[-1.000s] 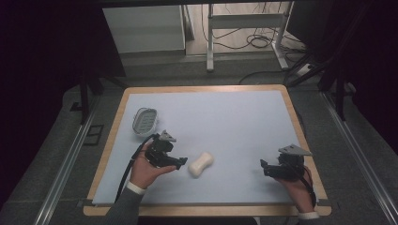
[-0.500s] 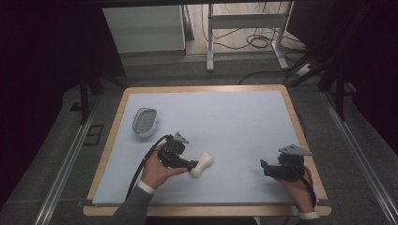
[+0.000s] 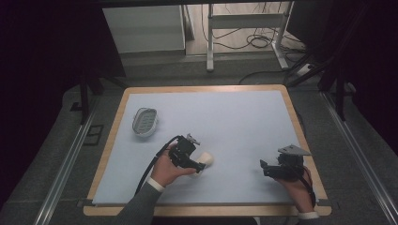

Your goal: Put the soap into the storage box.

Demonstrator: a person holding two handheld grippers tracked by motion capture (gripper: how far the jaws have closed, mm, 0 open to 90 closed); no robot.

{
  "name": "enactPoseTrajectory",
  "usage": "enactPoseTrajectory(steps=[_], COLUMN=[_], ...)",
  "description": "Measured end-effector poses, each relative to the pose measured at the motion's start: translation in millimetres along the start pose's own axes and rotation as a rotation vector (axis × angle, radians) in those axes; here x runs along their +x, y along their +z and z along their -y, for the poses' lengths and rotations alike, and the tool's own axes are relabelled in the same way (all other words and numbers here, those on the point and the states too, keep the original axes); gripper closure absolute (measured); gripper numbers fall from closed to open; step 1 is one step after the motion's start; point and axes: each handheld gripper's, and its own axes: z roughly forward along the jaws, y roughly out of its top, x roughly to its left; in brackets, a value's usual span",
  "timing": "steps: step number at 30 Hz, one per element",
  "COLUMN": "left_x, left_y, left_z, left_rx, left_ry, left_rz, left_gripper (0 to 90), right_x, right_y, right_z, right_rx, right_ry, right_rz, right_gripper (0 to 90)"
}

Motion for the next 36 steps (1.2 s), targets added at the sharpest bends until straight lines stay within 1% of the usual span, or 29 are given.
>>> enactPoseTrajectory(steps=[5, 10, 13, 16, 24, 27, 28, 29, 31, 34, 36], left_x=[0.0, 1.4, 2.6, 1.8, -4.2, -6.0, -6.0, -7.4, -7.2, -7.5, -8.1], left_y=[7.9, 12.5, 17.6, 22.1, 27.3, 29.9, 29.9, 30.1, 29.3, 29.1, 29.1], left_z=[-2.0, -3.3, -5.0, -5.7, -5.3, -4.5, -4.5, -4.0, -4.0, -4.7, -5.5], left_rx=[0.022, 0.036, 0.057, 0.066, 0.089, 0.097, 0.097, 0.094, 0.091, 0.090, 0.089], left_ry=[0.000, -0.004, 0.000, 0.003, 0.014, 0.014, 0.014, 0.017, 0.014, 0.010, 0.015], left_rz=[0.000, 0.004, 0.008, 0.008, -0.008, -0.010, -0.010, -0.028, -0.028, -0.030, -0.033], left_gripper=[25.3, 26.0, 27.6, 29.1, 34.6, 38.5, 39.1, 41.6, 46.5, 47.9, 48.7], right_x=[-0.2, 0.0, 0.0, -0.1, -0.4, 0.0, 0.0, 0.2, 0.1, 0.1, 0.2], right_y=[0.2, 0.6, 1.5, 2.0, 1.9, 2.5, 2.5, 2.6, 2.5, 2.8, 3.0], right_z=[0.2, 0.6, 0.9, 1.2, 1.5, 1.5, 1.5, 1.5, 1.5, 1.5, 1.6], right_rx=[0.000, 0.002, 0.005, 0.007, 0.009, 0.010, 0.010, 0.010, 0.010, 0.011, 0.011], right_ry=[0.000, -0.002, -0.005, -0.005, -0.007, -0.008, -0.008, -0.010, -0.010, -0.009, -0.008], right_rz=[0.001, 0.001, 0.002, 0.004, 0.010, 0.011, 0.011, 0.011, 0.012, 0.014, 0.014], right_gripper=[6.1, 6.1, 6.1, 6.1, 6.1, 6.1, 6.1, 6.1, 6.1, 6.1, 6.1])
